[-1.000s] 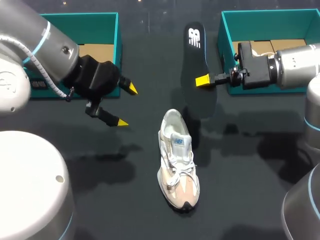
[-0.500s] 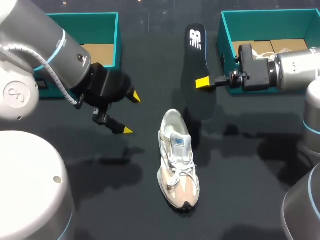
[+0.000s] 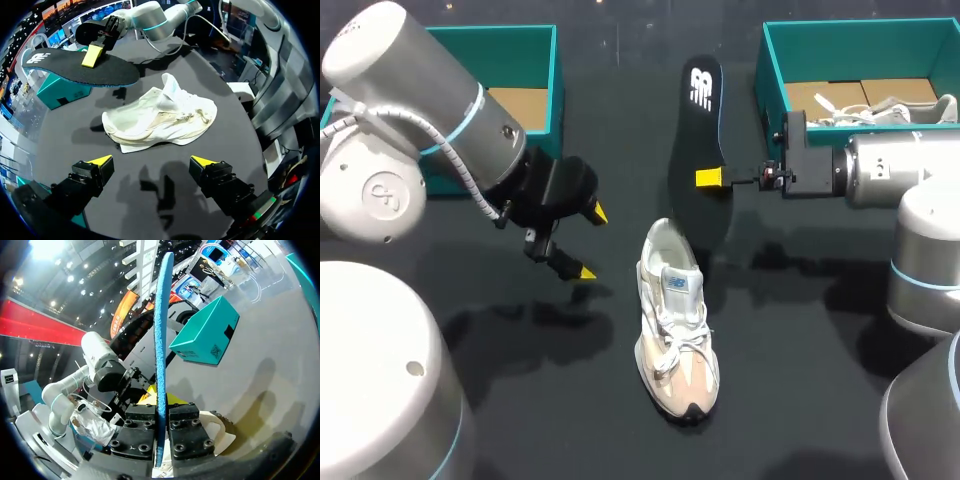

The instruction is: Take the shoe out of the shoebox, open the shoe tongue, remove and reinsert the insole, then place the shoe into the shoebox

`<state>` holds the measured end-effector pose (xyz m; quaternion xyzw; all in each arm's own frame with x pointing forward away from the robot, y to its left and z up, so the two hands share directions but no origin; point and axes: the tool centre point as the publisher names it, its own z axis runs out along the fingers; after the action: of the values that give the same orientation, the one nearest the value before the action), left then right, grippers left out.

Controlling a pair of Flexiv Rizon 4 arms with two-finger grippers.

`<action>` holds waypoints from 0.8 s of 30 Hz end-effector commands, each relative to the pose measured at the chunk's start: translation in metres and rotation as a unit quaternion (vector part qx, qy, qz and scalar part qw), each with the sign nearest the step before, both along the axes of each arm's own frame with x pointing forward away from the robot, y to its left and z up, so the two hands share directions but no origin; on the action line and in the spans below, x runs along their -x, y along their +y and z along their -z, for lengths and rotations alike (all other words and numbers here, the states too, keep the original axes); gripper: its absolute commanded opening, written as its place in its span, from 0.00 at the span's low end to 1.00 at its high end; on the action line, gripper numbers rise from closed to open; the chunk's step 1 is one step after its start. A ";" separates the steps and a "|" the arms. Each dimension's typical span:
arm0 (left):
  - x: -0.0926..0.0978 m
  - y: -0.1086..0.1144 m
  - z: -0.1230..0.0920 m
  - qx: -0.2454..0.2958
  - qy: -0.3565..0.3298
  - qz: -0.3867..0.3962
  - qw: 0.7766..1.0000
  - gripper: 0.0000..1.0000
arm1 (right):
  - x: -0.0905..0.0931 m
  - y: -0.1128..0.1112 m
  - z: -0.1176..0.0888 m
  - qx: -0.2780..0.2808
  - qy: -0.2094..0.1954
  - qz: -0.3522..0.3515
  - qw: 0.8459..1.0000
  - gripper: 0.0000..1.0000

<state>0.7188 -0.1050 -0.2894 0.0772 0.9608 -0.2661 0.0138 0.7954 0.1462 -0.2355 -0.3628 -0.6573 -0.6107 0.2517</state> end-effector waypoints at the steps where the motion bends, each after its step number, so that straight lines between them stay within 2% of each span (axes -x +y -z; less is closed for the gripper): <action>1: -0.003 -0.003 0.001 -0.004 0.001 0.001 1.000 1.00 | -0.001 0.002 0.000 0.002 0.001 -0.001 1.000 0.00; 4: -0.003 -0.007 0.006 0.000 0.009 0.002 1.000 1.00 | -0.001 0.002 0.000 0.002 0.001 -0.001 1.000 0.00; 9: -0.007 -0.022 0.022 0.005 0.014 0.005 1.000 1.00 | -0.010 0.013 0.015 -0.011 -0.032 -0.008 0.999 0.00; 12: -0.011 -0.024 0.027 0.000 0.006 0.007 1.000 1.00 | -0.017 0.015 0.020 -0.009 -0.036 -0.010 0.999 0.00; 16: -0.016 -0.029 0.034 -0.008 0.007 0.001 1.000 1.00 | -0.021 0.018 0.021 -0.015 -0.056 -0.007 0.998 0.00; 24: -0.018 -0.037 0.049 -0.018 0.013 -0.009 1.000 1.00 | -0.018 0.023 0.019 -0.001 -0.068 0.004 0.998 0.00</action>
<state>0.7336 -0.1333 -0.3299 0.0659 0.9653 -0.2528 0.0027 0.8181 0.1656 -0.2570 -0.3185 -0.6706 -0.6365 0.2093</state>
